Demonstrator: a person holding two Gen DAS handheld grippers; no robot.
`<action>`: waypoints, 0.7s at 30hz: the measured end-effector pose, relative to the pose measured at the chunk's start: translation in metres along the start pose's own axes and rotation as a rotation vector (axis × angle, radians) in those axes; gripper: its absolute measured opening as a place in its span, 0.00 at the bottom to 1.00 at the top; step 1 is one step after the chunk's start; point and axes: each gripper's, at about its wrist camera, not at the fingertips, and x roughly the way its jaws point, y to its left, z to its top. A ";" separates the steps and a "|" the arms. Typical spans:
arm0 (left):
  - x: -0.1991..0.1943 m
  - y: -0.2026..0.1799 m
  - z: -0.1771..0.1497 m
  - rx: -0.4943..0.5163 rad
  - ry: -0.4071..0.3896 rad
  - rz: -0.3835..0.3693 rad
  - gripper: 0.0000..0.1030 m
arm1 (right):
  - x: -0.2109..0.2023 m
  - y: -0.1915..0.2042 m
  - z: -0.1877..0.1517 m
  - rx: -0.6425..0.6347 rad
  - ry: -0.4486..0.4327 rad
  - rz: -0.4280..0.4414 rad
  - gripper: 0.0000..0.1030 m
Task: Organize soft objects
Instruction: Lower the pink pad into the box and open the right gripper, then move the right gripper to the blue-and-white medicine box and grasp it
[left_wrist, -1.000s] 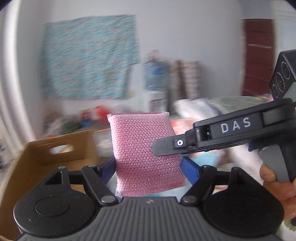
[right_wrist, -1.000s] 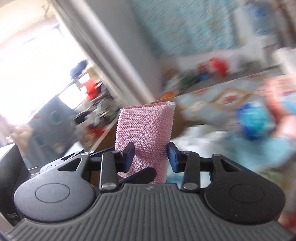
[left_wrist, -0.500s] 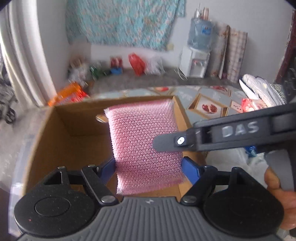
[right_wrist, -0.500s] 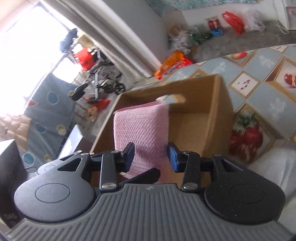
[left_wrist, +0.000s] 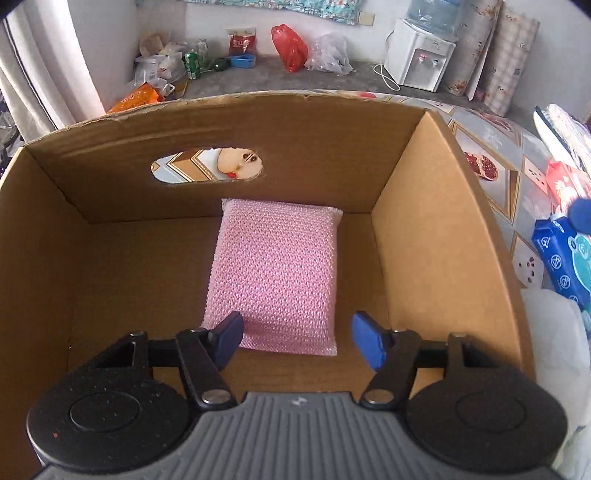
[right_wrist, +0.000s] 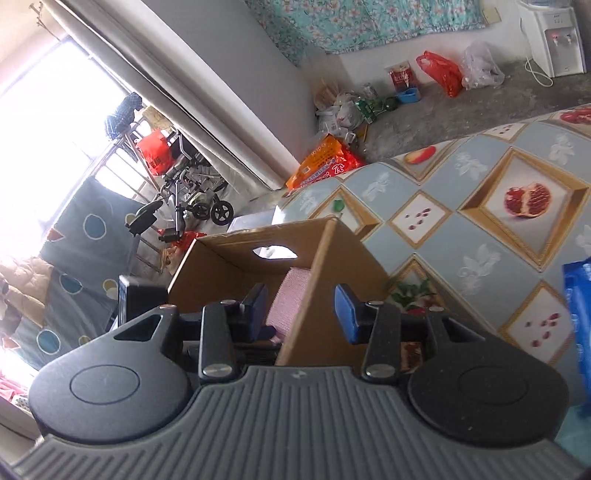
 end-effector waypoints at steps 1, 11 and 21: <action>0.001 -0.002 0.002 0.000 0.000 -0.006 0.64 | -0.002 -0.003 -0.002 -0.003 0.002 0.001 0.40; -0.011 0.001 0.008 0.015 -0.045 -0.082 0.65 | -0.014 -0.014 -0.008 0.029 0.005 0.024 0.41; 0.023 0.035 0.035 -0.277 0.048 -0.109 0.66 | -0.023 -0.027 -0.007 0.043 -0.010 0.036 0.43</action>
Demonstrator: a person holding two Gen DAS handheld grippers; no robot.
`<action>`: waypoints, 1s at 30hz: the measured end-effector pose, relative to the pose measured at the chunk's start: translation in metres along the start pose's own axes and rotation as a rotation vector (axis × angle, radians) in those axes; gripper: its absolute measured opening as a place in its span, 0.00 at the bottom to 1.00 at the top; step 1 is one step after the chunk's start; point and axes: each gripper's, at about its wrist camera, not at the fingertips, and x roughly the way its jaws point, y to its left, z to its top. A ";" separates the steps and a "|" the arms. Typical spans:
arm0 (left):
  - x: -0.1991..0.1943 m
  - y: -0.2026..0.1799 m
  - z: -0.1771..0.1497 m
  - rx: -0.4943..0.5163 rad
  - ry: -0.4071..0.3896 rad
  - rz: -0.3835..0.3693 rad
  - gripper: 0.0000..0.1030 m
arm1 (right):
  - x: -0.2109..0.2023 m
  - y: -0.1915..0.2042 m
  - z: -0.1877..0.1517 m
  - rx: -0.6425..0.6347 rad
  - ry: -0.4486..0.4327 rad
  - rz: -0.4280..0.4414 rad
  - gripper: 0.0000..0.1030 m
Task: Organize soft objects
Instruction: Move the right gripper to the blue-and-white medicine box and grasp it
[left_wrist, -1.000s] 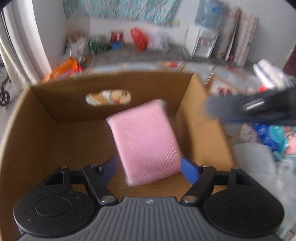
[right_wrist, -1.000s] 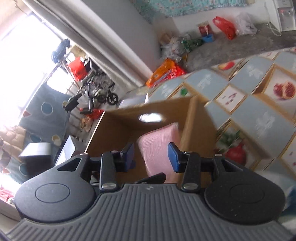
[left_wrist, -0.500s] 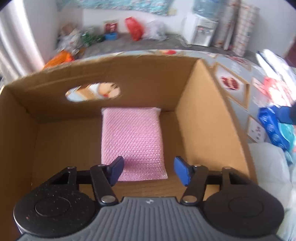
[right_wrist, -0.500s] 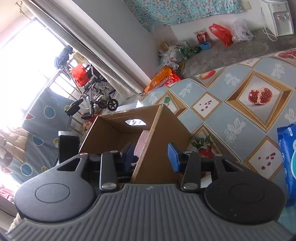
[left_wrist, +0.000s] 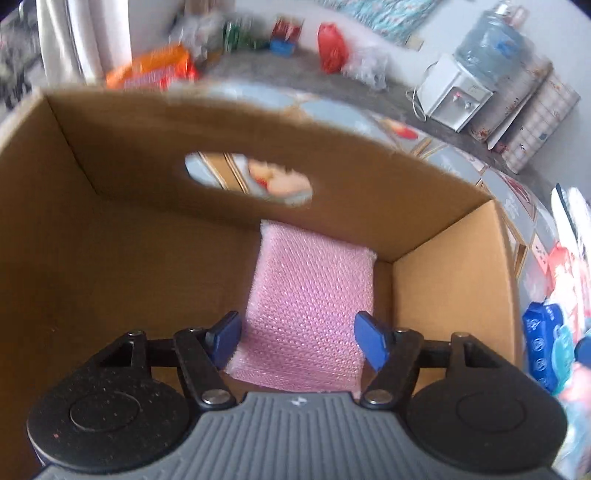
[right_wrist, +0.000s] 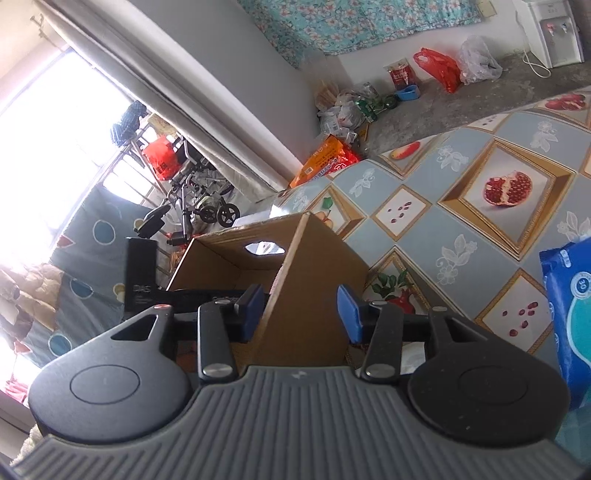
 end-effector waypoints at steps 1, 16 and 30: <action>0.003 0.000 0.000 -0.014 0.012 -0.026 0.66 | -0.001 -0.003 0.000 0.006 0.001 0.001 0.43; -0.087 -0.025 -0.031 -0.041 -0.252 0.049 0.85 | -0.055 -0.005 -0.036 -0.013 -0.052 -0.056 0.50; -0.162 -0.158 -0.110 0.156 -0.348 -0.132 0.90 | -0.226 -0.028 -0.066 -0.079 -0.274 -0.223 0.54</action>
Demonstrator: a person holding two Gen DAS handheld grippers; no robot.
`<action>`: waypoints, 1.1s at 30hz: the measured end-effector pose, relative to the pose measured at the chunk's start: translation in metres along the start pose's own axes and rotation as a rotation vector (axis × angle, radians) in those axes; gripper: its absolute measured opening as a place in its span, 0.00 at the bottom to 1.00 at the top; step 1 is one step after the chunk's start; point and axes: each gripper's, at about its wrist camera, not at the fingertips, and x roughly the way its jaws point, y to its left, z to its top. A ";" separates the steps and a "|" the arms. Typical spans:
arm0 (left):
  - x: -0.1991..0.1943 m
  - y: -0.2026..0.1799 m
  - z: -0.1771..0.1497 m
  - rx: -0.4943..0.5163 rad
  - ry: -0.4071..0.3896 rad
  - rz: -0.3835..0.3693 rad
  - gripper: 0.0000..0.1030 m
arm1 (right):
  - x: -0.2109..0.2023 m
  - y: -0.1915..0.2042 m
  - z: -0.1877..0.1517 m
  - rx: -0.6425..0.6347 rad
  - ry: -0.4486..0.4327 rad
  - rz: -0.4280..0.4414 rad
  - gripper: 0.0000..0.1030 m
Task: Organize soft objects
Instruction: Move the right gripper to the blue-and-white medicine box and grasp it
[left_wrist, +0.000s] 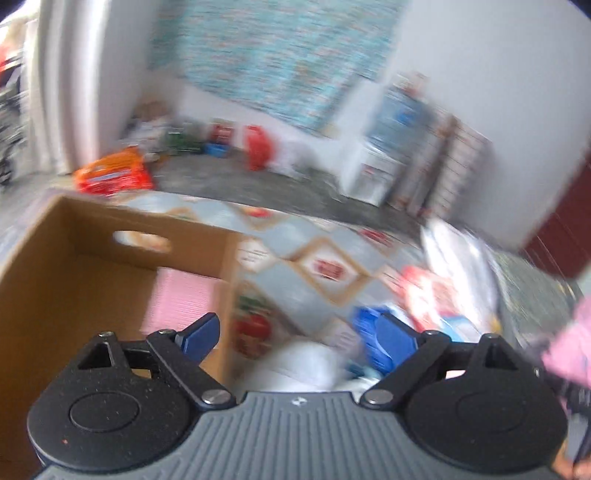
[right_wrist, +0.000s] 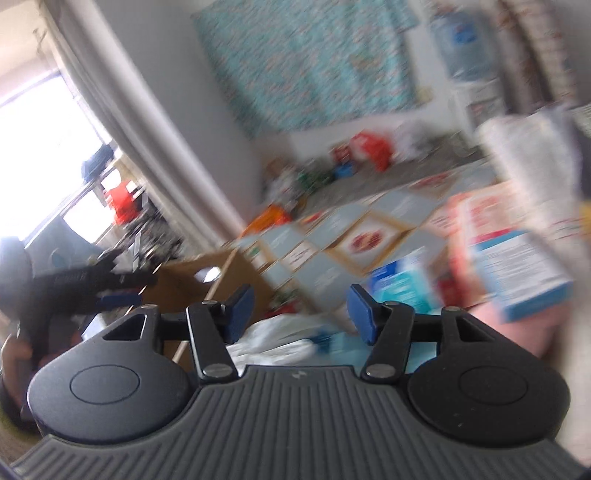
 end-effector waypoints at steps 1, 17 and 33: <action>0.004 -0.016 -0.004 0.029 0.003 -0.019 0.90 | -0.010 -0.010 0.003 0.006 -0.015 -0.024 0.55; 0.163 -0.209 -0.070 0.321 0.268 -0.267 0.71 | 0.020 -0.186 0.022 0.274 0.087 -0.212 0.52; 0.244 -0.211 -0.055 0.142 0.442 -0.341 0.59 | 0.085 -0.239 0.029 0.383 0.197 -0.129 0.34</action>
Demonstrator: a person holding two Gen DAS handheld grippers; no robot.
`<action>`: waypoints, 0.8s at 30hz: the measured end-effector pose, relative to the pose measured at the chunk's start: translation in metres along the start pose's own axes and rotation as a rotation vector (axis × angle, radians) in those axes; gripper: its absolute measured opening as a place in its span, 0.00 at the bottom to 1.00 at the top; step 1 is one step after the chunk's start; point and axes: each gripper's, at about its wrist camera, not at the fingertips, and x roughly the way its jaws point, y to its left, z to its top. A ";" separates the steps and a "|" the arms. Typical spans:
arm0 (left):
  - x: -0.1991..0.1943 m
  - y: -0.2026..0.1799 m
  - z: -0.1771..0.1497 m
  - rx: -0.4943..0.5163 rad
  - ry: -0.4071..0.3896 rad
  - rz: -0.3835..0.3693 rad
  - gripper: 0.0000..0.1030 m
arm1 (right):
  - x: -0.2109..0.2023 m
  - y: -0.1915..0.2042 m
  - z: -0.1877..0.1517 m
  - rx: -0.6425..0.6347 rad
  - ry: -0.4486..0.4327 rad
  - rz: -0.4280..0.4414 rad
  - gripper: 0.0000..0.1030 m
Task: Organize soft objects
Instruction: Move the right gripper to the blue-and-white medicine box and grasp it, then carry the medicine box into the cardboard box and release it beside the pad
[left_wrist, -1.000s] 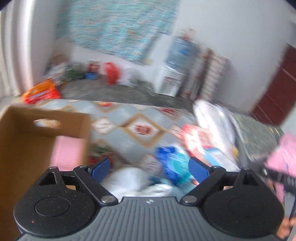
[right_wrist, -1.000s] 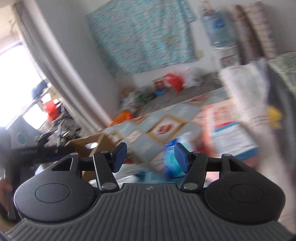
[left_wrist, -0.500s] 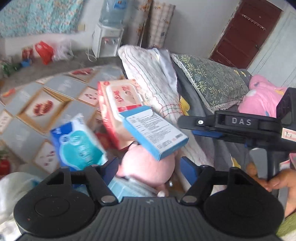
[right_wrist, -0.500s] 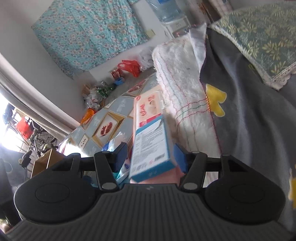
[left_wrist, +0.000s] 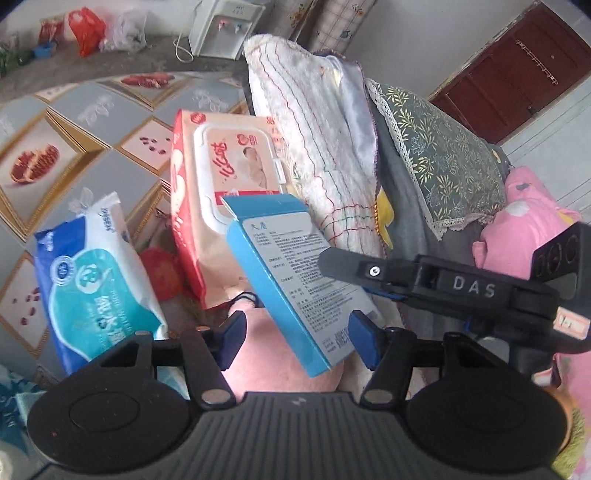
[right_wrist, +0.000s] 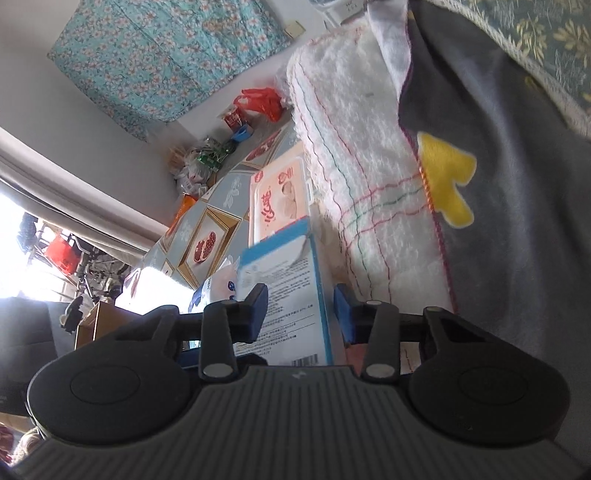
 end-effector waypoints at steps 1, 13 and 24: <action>0.001 0.000 0.001 -0.006 -0.001 -0.007 0.57 | 0.001 -0.001 -0.001 0.004 0.000 0.007 0.28; -0.022 -0.011 -0.010 0.019 -0.041 -0.019 0.49 | -0.025 0.007 -0.016 0.012 -0.043 0.054 0.23; -0.110 -0.012 -0.038 0.028 -0.153 -0.021 0.48 | -0.072 0.077 -0.044 -0.070 -0.082 0.102 0.23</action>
